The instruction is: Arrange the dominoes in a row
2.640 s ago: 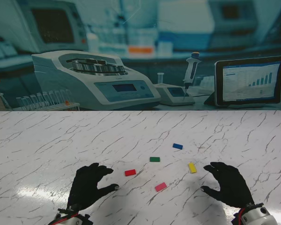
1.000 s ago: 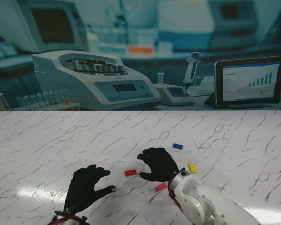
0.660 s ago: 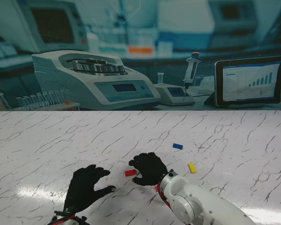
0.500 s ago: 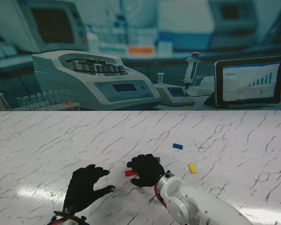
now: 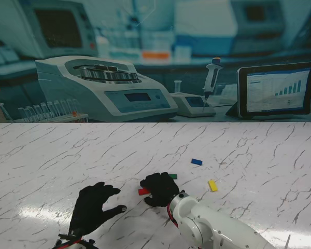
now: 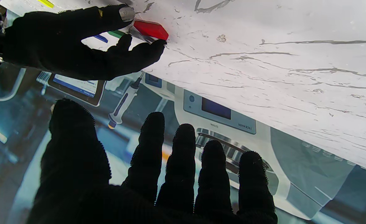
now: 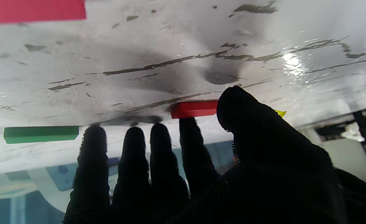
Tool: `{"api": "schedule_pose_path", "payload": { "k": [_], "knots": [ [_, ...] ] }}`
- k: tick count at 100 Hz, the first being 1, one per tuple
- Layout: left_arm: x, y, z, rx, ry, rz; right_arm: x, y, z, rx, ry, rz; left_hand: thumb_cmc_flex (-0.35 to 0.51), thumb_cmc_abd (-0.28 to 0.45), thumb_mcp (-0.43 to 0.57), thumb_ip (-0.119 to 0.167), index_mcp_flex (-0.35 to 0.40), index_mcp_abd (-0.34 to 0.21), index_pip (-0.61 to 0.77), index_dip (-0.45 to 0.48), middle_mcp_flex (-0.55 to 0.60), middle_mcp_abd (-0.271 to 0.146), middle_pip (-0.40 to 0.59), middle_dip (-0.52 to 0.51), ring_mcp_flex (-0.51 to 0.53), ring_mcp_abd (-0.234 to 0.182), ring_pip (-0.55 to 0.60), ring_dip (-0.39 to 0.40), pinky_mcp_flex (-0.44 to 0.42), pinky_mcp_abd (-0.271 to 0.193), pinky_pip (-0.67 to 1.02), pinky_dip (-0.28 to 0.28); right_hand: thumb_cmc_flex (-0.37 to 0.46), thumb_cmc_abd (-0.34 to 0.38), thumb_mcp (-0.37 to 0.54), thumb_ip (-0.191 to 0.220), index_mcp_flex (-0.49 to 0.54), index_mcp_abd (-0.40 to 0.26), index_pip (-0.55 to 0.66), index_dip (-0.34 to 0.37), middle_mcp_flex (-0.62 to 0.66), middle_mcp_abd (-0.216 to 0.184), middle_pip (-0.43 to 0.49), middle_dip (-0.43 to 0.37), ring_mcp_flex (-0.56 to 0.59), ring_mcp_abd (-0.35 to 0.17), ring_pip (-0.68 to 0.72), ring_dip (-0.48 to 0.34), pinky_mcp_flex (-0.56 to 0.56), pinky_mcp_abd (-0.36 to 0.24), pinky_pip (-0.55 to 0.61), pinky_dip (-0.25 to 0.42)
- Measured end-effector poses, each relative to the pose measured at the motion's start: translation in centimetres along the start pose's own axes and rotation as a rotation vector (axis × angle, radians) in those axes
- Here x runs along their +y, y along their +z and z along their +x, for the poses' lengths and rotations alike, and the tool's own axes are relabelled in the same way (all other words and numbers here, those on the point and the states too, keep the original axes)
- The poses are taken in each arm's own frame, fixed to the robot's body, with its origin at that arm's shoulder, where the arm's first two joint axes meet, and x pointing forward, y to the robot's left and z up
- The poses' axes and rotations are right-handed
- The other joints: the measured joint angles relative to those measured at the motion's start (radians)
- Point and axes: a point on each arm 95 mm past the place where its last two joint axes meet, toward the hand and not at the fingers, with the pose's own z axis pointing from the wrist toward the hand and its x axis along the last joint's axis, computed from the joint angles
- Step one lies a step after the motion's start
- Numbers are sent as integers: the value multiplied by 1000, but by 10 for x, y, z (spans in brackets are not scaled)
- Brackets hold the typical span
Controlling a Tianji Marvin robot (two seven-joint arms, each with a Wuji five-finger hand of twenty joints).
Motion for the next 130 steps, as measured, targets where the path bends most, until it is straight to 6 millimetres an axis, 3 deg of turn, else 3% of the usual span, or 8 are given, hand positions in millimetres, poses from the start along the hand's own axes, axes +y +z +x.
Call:
{"api": "schedule_pose_path", "payload": {
  "k": [23,40,54,79,90,104,110,130],
  "knots": [
    [0,0,-1,-4,-5,0,0,3,0,2,-13,1,0,0,0,0,0,0,6,0,0,0,0,0,0,0,0,0,0,0,0,0,12,-17,31,0,-2,-21,33,38,24,-15,8,7,30,-11,16,3,-11,-7,151,-55],
    [0,0,-1,-5,-6,0,0,3,2,7,-31,-21,0,0,0,0,12,0,13,3,0,0,0,0,0,0,1,0,1,0,0,0,45,-41,56,0,54,-60,86,71,89,-33,59,39,84,-25,93,54,-25,-1,279,-101],
    [0,0,-1,-6,-6,2,-1,3,4,-2,-41,-30,0,0,0,0,13,0,14,3,1,0,0,0,0,0,1,0,2,0,0,0,65,-78,64,0,53,-96,216,60,102,-38,126,81,88,-26,166,84,-42,-1,353,-155],
    [0,0,-2,-8,-9,3,-3,4,8,-6,-32,-49,0,0,0,0,26,0,26,13,18,-1,5,0,1,0,8,0,11,0,0,0,89,-109,75,0,42,-133,470,63,85,-37,249,166,88,-25,270,144,-57,-1,418,-167],
    [0,0,-2,-9,-9,4,-4,5,8,-9,-28,-56,0,0,0,0,26,0,30,13,21,-1,5,0,1,0,8,0,11,0,0,0,97,-116,86,0,55,-160,595,117,74,-38,290,192,80,-20,307,159,-63,-1,441,-168],
    [0,0,-2,-9,-9,6,-5,5,9,-14,-26,-63,0,0,0,0,26,0,36,13,29,-1,6,0,2,0,8,0,11,0,0,0,97,-118,88,-5,55,-160,618,189,72,-49,345,239,81,-19,332,170,-63,-1,456,-170],
    [0,0,-2,-9,-9,6,-6,5,9,-18,-28,-70,0,0,0,0,26,0,37,13,29,-1,6,0,2,0,8,0,11,0,0,1,95,-119,103,-46,55,-160,630,222,73,-55,402,279,84,-19,344,172,-64,-1,465,-176],
    [0,0,-2,-10,-8,7,-9,4,11,-30,-29,-96,0,0,0,0,27,0,38,13,29,-1,6,0,2,0,8,0,11,0,0,7,80,-128,156,-46,25,-159,685,282,87,-56,502,365,85,-16,372,185,-88,-1,488,-188]
  ]
}}
